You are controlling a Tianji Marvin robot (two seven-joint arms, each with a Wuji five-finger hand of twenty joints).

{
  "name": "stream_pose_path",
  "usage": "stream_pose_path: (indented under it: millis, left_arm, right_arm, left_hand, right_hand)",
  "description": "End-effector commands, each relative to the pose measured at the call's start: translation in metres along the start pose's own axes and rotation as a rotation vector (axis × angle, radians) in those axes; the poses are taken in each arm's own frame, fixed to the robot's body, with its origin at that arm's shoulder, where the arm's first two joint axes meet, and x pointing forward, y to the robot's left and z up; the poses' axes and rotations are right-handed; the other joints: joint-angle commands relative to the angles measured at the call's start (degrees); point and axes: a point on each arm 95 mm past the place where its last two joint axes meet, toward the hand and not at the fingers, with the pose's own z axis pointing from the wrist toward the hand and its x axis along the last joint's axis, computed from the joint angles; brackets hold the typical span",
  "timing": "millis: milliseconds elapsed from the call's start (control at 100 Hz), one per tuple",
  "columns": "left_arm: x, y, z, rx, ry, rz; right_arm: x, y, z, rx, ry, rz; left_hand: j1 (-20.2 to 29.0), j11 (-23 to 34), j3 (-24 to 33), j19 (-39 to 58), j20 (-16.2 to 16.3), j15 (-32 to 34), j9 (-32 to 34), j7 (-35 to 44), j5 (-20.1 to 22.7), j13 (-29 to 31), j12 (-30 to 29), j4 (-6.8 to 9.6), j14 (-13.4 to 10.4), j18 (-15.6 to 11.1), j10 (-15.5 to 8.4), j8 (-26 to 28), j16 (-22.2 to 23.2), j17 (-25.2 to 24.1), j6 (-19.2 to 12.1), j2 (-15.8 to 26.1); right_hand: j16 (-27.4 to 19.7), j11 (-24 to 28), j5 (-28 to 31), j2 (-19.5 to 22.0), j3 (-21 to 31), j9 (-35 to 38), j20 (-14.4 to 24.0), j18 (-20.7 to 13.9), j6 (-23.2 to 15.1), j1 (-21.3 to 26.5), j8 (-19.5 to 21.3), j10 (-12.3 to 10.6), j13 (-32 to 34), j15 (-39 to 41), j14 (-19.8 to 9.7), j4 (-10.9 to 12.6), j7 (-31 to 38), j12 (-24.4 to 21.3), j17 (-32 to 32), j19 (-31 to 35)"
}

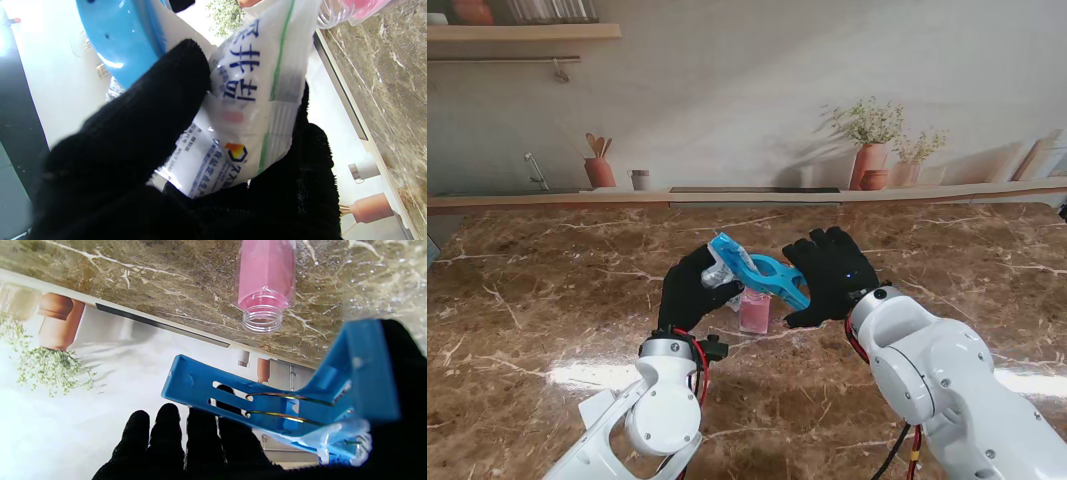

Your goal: Fill the seasoning bottle

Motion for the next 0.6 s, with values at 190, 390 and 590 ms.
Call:
stream_pose_path:
  millis: [190,390,590]
  left_arm:
    - [-0.001,0.0,-0.004,0.023,0.008,-0.025]
    - [-0.001,-0.002,-0.005,0.036,0.01,-0.041]
    - [-0.001,-0.004,-0.006,0.028,0.017,-0.048]
  right_arm:
    - [0.008,-0.009,0.01,-0.078,-0.04,-0.013]
    - [0.01,-0.006,0.012,-0.143,-0.077,-0.03]
    - [0.011,-0.001,0.014,-0.198,-0.082,-0.031]
  left_hand:
    - [4.47,1.97,7.22,0.55,1.81,-0.29,6.7,2.29,2.82,2.23,0.43,6.02,-0.4,-1.69,-2.51,0.51,0.7,0.15,-2.76,5.71]
    - [4.24,1.94,7.35,0.48,1.87,-0.46,6.8,2.29,2.84,2.38,0.35,6.0,-0.6,-1.71,-2.51,0.61,0.62,0.15,-2.96,5.49]
    - [3.29,1.73,8.5,-0.01,1.83,-0.94,7.2,2.13,3.09,1.99,-0.34,5.97,-0.73,-1.21,-1.81,0.64,0.52,-0.39,-2.79,4.99]
  right_hand:
    - [4.65,5.4,18.98,1.9,-3.63,19.62,4.68,2.62,-12.08,14.59,11.89,-4.56,16.68,5.3,-1.05,7.52,11.54,8.75,6.51,12.89]
    - [6.94,11.3,24.95,-5.6,34.55,33.23,0.92,6.35,-14.54,13.89,11.94,-6.14,38.25,10.25,0.2,-0.81,18.23,12.72,22.77,26.16]
    - [13.18,19.53,26.51,-10.74,31.69,43.63,-1.17,6.79,-19.89,15.58,6.48,-8.57,50.75,19.95,-1.95,-6.8,37.16,28.68,30.72,38.29]
